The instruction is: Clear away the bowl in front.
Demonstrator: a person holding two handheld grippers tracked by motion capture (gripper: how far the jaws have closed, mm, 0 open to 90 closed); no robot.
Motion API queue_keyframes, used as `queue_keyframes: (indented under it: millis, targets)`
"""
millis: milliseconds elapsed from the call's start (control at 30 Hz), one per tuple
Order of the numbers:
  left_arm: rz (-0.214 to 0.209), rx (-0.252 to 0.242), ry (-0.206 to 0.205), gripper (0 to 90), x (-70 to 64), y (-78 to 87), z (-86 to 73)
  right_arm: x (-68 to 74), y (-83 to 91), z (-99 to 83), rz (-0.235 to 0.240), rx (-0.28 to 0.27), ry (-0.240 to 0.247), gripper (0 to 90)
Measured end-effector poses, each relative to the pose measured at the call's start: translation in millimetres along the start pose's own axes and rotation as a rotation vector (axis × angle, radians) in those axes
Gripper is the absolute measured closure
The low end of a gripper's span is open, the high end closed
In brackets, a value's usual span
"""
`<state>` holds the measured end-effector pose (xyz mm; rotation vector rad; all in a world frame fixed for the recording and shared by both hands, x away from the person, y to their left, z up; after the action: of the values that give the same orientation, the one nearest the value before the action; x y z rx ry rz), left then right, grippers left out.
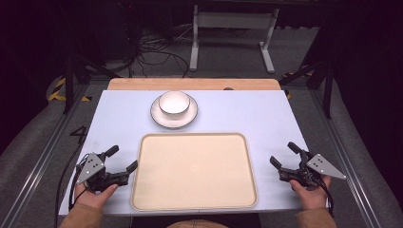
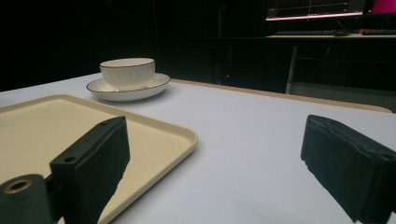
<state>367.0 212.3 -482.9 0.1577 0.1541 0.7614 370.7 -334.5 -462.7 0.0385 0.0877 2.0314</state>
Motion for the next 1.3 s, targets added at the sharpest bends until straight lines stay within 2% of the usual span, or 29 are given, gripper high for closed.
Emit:
queue_keyframes:
  millis: [133, 267, 400, 533, 633, 933, 1033, 1300]
  targets:
    - [-0.007, -0.018, 0.018, 9.3, 1.5, 1.8, 0.4, 0.4, -0.1, 0.1, -0.001, -0.002, 0.005, 8.7]
    - [-0.005, -0.013, 0.004, 9.9, 0.2, 1.2, 0.6, -0.4, -0.3, 0.0, -0.004, 0.003, 0.001, 8.9]
    - [0.001, -0.003, 0.009, 11.2, 0.1, 1.1, 0.6, -0.7, -0.5, 0.0, -0.003, 0.002, 0.003, 9.6]
    - [0.002, 0.006, 0.025, 12.4, 0.8, 2.5, 0.6, 0.0, -0.9, -0.1, -0.003, 0.006, 0.004, 10.0]
    - [0.002, -0.008, 0.046, 13.6, 0.5, 2.7, 3.5, 0.0, -1.5, -0.3, 0.0, 0.013, 0.007, 10.6]
    - [0.002, -0.004, 0.071, 16.8, -1.2, 3.4, 23.3, -1.6, -2.7, -0.6, 0.006, 0.025, -0.015, 10.6]
    - [0.001, -0.003, 0.08, 16.9, -0.9, 3.7, 35.3, -2.6, -3.1, -0.6, 0.004, 0.031, -0.029, 10.6]
    - [-0.013, -0.033, 0.064, 17.7, 2.4, 3.6, 72.2, -7.8, -3.4, -0.6, 0.006, 0.034, -0.082, 11.3]
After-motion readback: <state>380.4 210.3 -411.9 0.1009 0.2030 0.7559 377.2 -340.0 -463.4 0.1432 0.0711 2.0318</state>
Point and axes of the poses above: each handheld gripper's, and its own axes: y roughly backward along the jaws, z roughly out of its top, x roughly to its left, the point moved 6 cm from there along -y, roughly forward along the jaws, and after that the axes turned 7 degrees about -z, right-handed, at the moved point
